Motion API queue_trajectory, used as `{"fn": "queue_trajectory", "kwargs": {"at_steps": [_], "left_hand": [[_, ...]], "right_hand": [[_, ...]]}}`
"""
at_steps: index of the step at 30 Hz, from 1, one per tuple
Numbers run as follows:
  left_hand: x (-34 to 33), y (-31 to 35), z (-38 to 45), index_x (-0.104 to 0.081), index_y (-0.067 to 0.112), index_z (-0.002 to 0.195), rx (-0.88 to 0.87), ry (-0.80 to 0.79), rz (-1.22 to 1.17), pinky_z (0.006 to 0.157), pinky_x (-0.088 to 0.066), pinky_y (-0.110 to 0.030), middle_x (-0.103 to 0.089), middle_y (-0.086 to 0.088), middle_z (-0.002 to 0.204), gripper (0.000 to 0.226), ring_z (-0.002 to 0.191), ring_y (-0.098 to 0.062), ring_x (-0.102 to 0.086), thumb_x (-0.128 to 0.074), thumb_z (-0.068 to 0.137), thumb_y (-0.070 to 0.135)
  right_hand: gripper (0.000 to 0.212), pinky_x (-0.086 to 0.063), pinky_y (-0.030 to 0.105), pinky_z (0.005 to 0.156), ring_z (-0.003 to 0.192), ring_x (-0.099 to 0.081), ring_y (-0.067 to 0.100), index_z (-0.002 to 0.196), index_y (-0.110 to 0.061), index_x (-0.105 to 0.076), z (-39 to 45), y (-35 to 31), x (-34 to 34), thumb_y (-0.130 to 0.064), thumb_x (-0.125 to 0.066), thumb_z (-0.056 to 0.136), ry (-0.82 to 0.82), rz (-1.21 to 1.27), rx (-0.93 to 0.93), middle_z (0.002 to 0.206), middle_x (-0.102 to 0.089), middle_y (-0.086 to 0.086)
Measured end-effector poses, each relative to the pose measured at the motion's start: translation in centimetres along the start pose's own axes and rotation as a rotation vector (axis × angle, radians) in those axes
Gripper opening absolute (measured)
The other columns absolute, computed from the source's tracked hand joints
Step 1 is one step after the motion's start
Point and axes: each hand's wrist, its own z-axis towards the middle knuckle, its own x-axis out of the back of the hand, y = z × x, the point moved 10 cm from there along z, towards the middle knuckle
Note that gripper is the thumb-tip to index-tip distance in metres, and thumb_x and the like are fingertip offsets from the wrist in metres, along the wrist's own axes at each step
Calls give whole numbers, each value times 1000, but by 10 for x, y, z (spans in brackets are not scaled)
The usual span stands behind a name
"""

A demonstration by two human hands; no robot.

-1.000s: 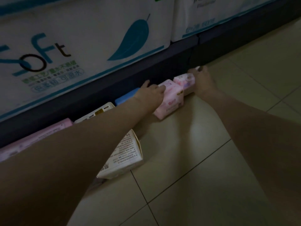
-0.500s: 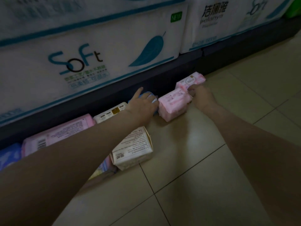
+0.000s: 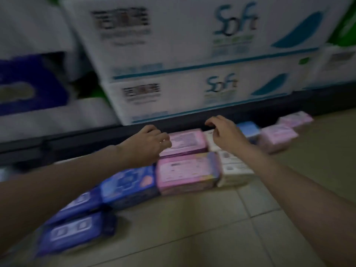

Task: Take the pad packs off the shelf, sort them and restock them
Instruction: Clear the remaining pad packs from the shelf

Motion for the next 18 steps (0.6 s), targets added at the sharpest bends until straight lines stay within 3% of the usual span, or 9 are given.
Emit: {"fn": "queue_trajectory", "kwargs": {"at_steps": [4,7,10,12,15,18], "left_hand": [[-14,-68,-129,-62,19,89,251,3,-25,78,-33,-34,-64,-2,87,37,69,-23,-63,-37,62,25],[-30,-117,-229,-54,22,90,559,58,-177,73,-32,-34,-65,-4,82,31,68,-24,-65,-37,64,23],[-57,-150,-314,-63,15,89,841,40,-247,71,-41,-36,-65,-9,78,35,69,-29,-67,-37,67,24],[-70,-158,-340,-67,9,100,940,-49,-250,78,-46,-43,-67,-15,91,33,82,-34,-67,-47,76,20],[-95,-165,-381,-47,14,134,1038,-191,-296,99,-30,-39,-53,-9,132,47,121,-28,-50,-56,89,20],[-110,-162,-394,-33,23,140,1000,-295,-233,104,-25,-33,-43,2,141,51,129,-20,-41,-49,92,28]], "right_hand": [[40,-46,40,90,105,-58,31,117,-10,-58,12,-138,-58,-1,-48,80,-157,-21,267,114,-60,11],[42,-43,37,92,113,-53,27,126,-14,-52,5,-234,-111,-7,-47,85,-308,-127,481,122,-55,7],[46,-41,37,93,121,-43,25,134,-14,-42,-5,-304,-157,-13,-49,89,-444,-283,660,130,-45,7],[52,-39,38,96,125,-38,26,138,-14,-37,-6,-322,-170,-21,-53,90,-470,-319,696,137,-38,7],[69,-35,41,102,128,-34,31,141,-15,-32,0,-343,-204,-42,-60,85,-539,-394,613,145,-30,9],[64,-34,40,93,118,-44,31,129,-15,-35,6,-357,-220,-43,-66,80,-483,-458,535,131,-46,10]]}}
